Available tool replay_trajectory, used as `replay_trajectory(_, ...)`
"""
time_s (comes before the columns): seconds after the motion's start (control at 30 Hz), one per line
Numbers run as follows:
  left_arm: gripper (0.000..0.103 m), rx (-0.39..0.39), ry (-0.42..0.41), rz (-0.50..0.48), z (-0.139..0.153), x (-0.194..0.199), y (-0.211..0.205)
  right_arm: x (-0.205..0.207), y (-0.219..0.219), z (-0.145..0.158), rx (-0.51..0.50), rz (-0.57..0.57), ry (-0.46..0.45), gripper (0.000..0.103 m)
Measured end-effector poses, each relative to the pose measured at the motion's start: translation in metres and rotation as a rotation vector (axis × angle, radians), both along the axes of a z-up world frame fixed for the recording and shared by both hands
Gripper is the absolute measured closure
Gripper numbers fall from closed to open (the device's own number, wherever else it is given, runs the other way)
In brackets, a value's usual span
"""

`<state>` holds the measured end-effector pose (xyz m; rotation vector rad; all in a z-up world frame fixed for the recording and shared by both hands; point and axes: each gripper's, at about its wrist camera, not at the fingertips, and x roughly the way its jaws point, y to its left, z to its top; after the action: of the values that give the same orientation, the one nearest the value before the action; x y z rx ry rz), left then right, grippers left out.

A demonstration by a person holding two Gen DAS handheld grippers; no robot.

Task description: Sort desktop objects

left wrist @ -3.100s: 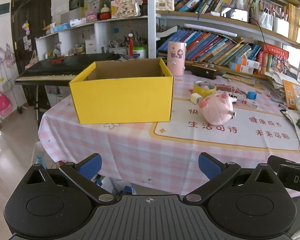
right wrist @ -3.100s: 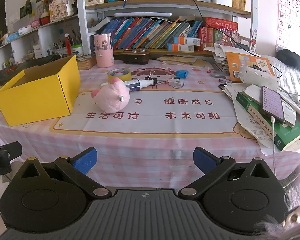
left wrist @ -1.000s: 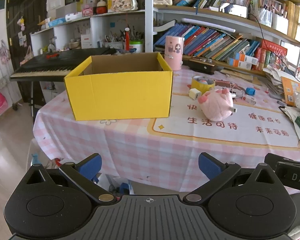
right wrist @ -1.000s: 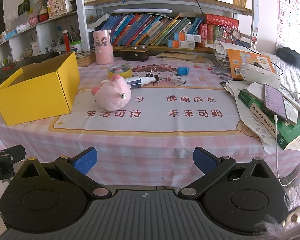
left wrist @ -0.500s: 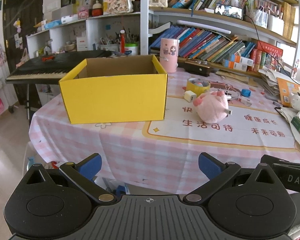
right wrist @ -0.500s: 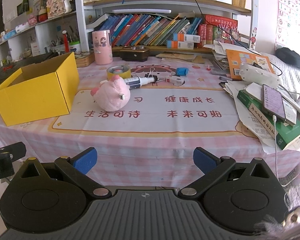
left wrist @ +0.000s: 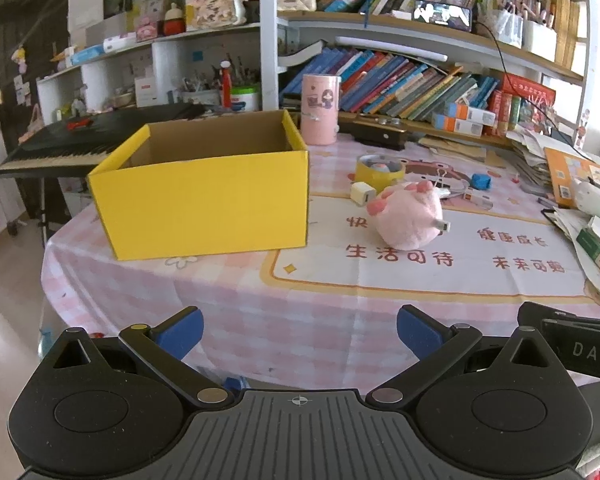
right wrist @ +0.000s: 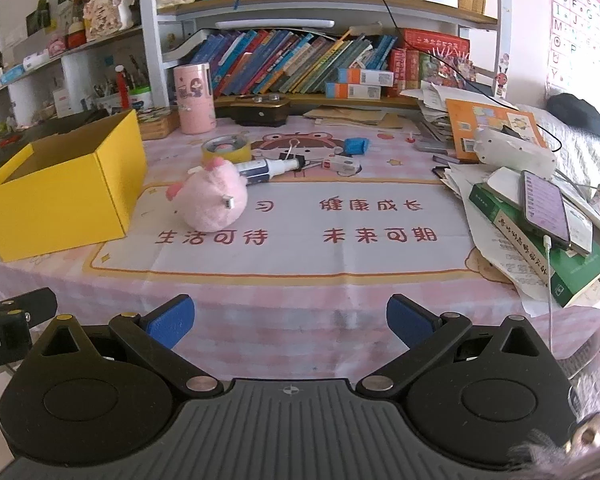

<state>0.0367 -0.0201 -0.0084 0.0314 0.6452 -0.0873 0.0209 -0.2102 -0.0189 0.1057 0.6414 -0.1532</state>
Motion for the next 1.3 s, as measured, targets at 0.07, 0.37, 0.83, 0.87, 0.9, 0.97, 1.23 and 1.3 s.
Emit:
replay_trajectory(0.07,0.000,0.000,0.002,-0.005,0.000,0.004,-0.004,0.003,-0.003,0.000,0.000,-0.002,0.001,0.000)
replay_trajectory(0.37,0.000,-0.011,0.019,-0.011,-0.004,0.022,-0.021,0.022,-0.019,-0.002,-0.006,-0.001,0.021,0.000)
replay_trajectory(0.83,0.000,-0.039,0.022,-0.024,-0.008,0.061,-0.059,0.069,-0.054,-0.003,-0.021,0.032,0.040,0.000)
replay_trajectory(0.87,0.000,-0.041,0.024,-0.023,-0.008,0.063,-0.061,0.073,-0.056,-0.003,-0.021,0.035,0.041,0.000)
replay_trajectory(0.9,0.000,-0.041,0.026,-0.020,-0.008,0.066,-0.064,0.077,-0.059,-0.003,-0.021,0.040,0.042,0.000)
replay_trajectory(0.97,0.000,-0.042,0.030,-0.015,-0.008,0.073,-0.070,0.084,-0.064,-0.003,-0.020,0.050,0.044,0.000)
replay_trajectory(1.23,0.000,-0.039,0.043,0.012,-0.009,0.095,-0.091,0.117,-0.085,-0.005,-0.003,0.091,0.058,0.000)
replay_trajectory(1.3,0.000,-0.037,0.046,0.021,-0.008,0.100,-0.096,0.125,-0.091,-0.006,0.002,0.103,0.063,0.000)
